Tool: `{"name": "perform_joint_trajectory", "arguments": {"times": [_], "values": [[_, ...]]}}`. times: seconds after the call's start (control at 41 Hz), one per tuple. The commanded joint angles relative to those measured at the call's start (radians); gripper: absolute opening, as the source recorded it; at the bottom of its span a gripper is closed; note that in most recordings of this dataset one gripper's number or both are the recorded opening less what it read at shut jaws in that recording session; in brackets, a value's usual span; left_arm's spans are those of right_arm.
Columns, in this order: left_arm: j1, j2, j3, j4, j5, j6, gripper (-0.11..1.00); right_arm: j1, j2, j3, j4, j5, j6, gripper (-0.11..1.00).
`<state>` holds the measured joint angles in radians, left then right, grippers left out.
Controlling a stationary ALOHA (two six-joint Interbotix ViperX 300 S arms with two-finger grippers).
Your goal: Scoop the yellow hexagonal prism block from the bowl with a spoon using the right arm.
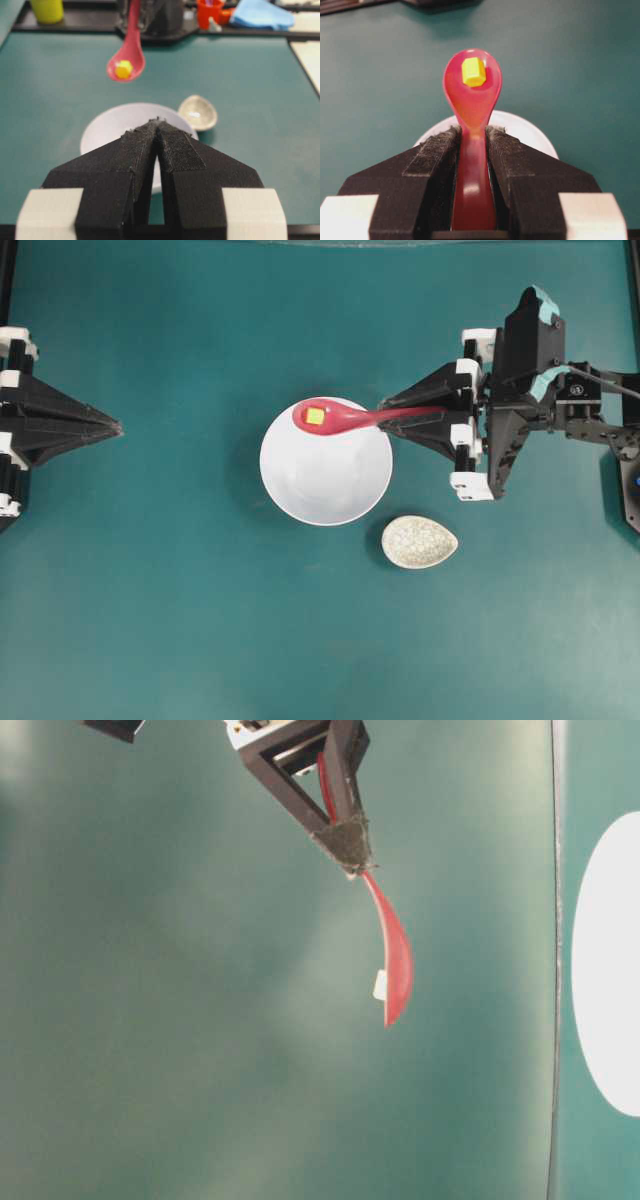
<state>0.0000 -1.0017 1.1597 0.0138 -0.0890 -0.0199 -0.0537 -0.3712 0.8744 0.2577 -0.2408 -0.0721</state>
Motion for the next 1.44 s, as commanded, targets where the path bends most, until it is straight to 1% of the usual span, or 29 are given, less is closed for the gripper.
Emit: {"name": "perform_joint_trajectory", "arguments": {"times": [0.0, 0.464, 1.416], "values": [[0.0, 0.006, -0.028, 0.002, -0.003, -0.002, 0.02, 0.002, -0.009, -0.025, 0.002, 0.002, -0.002, 0.25], [0.0, 0.009, -0.028, 0.002, -0.003, -0.002, 0.02, 0.002, -0.009, -0.026, 0.002, -0.018, -0.002, 0.25], [0.0, 0.012, -0.026, 0.002, -0.003, 0.0, 0.02, 0.003, -0.009, -0.025, 0.0, -0.018, -0.002, 0.25]]}}
